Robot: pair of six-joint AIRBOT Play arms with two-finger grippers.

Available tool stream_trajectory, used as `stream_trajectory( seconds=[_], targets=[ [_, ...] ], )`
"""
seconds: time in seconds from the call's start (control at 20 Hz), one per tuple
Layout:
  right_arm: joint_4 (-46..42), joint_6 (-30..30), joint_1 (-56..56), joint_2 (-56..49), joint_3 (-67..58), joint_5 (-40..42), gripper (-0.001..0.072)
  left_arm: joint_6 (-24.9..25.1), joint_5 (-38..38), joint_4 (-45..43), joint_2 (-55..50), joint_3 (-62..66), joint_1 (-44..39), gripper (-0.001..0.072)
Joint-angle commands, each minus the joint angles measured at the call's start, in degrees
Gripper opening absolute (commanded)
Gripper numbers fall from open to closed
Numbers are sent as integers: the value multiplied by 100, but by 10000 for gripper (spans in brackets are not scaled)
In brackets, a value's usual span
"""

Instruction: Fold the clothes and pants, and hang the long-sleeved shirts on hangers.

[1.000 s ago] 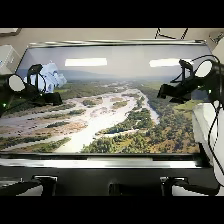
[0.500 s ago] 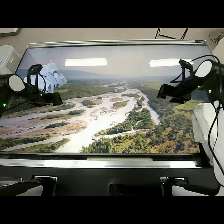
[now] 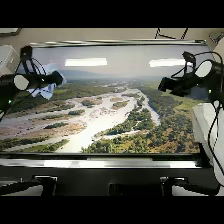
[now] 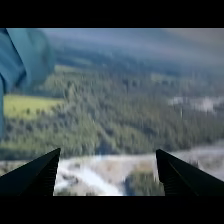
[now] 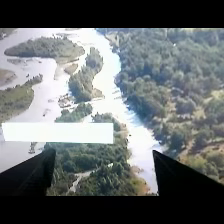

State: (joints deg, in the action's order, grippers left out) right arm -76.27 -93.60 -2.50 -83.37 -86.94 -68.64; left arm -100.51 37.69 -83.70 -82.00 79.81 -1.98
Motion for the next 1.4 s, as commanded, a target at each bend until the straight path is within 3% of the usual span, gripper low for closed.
stream_trajectory(
  seconds=[0.0,0.15,0.25,0.4,0.55,0.6,0.65,0.7,0.75,0.9,0.95,1.15,1.35],
  targets=[
    [-184,0,-4,-2,-7,402,679,-1427,-468,258,-1117,1056,988,711],
    [-256,2,-4,-15,-7,280,678,-1456,1165,1816,-2271,1937,2133,713],
    [-251,2,-4,-52,-4,273,678,-1429,1392,2492,-2752,1937,2461,714],
    [-249,2,-4,-74,-4,254,678,-1429,977,2573,-3158,1939,2396,713],
    [-238,-2,-4,-74,-4,234,678,-822,-46,2973,-3287,1939,2098,708],
    [-234,-2,-4,-74,-4,201,678,-678,-269,3123,-3292,1939,1987,583],
    [-216,-2,-4,-74,-7,136,678,-610,-315,3254,-3274,1943,1902,226],
    [-221,2,-4,-74,-7,55,678,-387,-286,3473,-3222,1943,1823,26],
    [-243,22,-4,-68,-7,-37,678,35,-254,3661,-3086,1943,1740,23],
    [-289,417,-4,85,-13,-354,678,2638,225,3648,-1950,1941,1283,22],
    [-332,452,-4,205,-13,-409,678,3056,608,3438,-1408,1939,1067,22],
    [-391,448,-4,809,-13,-505,678,2927,1810,2583,448,1663,-142,22],
    [-391,428,-4,1488,-13,-787,678,2505,1670,2581,1287,308,-1982,22]
  ],
)
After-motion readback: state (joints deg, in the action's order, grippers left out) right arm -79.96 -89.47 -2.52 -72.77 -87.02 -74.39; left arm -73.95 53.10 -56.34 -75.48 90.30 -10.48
